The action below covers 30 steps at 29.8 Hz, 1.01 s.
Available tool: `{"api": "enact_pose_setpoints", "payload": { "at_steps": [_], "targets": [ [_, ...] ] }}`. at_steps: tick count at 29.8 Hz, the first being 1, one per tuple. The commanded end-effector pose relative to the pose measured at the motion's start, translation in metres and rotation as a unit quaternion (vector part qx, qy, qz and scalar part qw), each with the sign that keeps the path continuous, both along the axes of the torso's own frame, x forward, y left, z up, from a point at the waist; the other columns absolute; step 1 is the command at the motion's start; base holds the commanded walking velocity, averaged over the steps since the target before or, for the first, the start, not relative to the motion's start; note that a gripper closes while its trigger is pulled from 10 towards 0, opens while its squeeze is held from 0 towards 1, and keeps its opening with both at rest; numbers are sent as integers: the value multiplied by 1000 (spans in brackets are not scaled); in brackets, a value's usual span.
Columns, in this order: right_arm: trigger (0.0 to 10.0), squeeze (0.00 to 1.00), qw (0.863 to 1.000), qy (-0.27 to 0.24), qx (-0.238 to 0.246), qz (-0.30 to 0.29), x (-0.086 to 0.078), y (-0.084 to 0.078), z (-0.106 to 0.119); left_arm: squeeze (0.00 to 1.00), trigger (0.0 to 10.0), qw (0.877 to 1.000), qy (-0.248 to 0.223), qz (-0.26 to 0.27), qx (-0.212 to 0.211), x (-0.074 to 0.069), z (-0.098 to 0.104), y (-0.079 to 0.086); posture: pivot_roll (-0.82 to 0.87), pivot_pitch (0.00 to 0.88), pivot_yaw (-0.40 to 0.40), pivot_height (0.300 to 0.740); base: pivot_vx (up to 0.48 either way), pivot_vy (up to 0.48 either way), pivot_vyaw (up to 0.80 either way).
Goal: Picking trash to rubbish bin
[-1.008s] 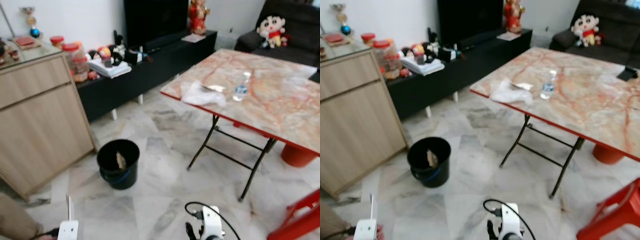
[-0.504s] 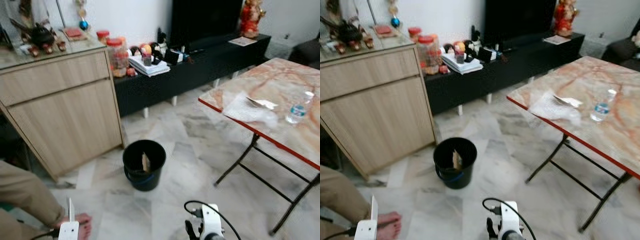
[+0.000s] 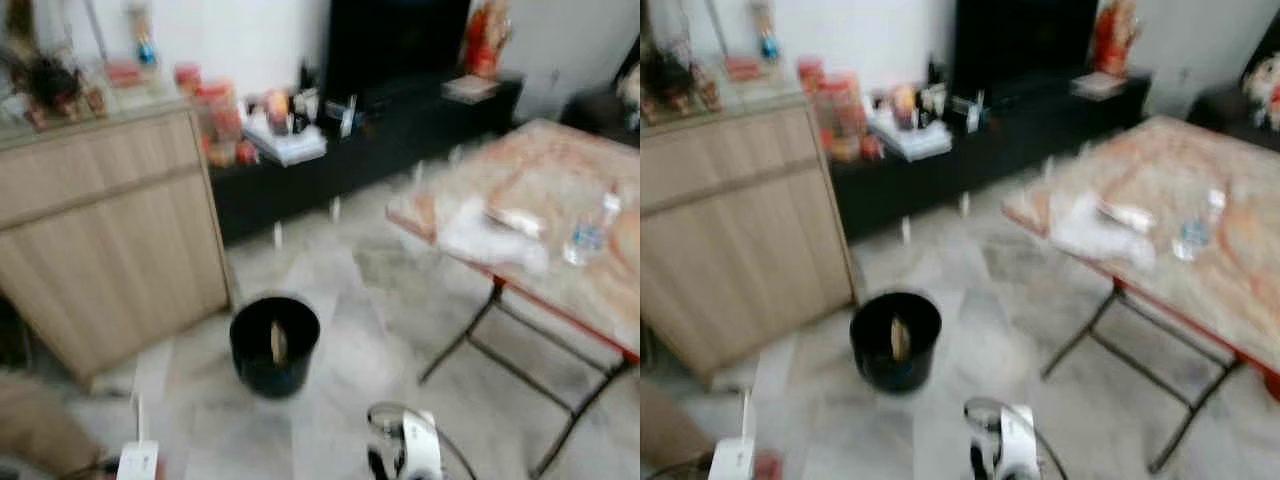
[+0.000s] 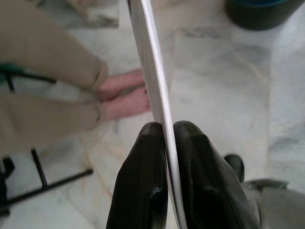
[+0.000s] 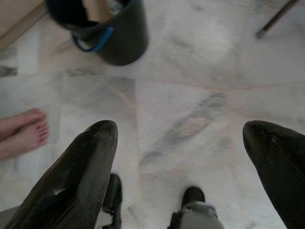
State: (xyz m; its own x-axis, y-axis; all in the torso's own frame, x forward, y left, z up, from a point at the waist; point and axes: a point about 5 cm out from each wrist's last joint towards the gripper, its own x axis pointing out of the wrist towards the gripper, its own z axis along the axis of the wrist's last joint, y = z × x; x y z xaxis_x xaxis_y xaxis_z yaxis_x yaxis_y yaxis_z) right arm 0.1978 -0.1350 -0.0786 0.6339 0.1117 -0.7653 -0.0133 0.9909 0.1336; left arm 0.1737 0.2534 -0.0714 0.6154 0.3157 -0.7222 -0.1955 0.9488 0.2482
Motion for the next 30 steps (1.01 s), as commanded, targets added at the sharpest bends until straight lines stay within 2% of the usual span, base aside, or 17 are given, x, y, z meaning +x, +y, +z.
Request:
{"api": "enact_pose_setpoints", "payload": {
  "at_steps": [1,13,30],
  "targets": [
    [10000,0,1000,1,-10,-9,-1,-9,0,0,10000,1000,1,-6,-9,2,-2,-8,28,0,2,740,315,0,0],
    [10000,0,1000,-4,-13,-4,2,-12,1,0,10000,1000,3,-20,-13,7,-1,-14,7,0,9,740,315,0,0],
    [10000,0,1000,-6,1,-26,4,-9,2,0,10000,999,-3,-53,-4,24,7,-12,1,0,58,740,314,0,0]
  ]
}}
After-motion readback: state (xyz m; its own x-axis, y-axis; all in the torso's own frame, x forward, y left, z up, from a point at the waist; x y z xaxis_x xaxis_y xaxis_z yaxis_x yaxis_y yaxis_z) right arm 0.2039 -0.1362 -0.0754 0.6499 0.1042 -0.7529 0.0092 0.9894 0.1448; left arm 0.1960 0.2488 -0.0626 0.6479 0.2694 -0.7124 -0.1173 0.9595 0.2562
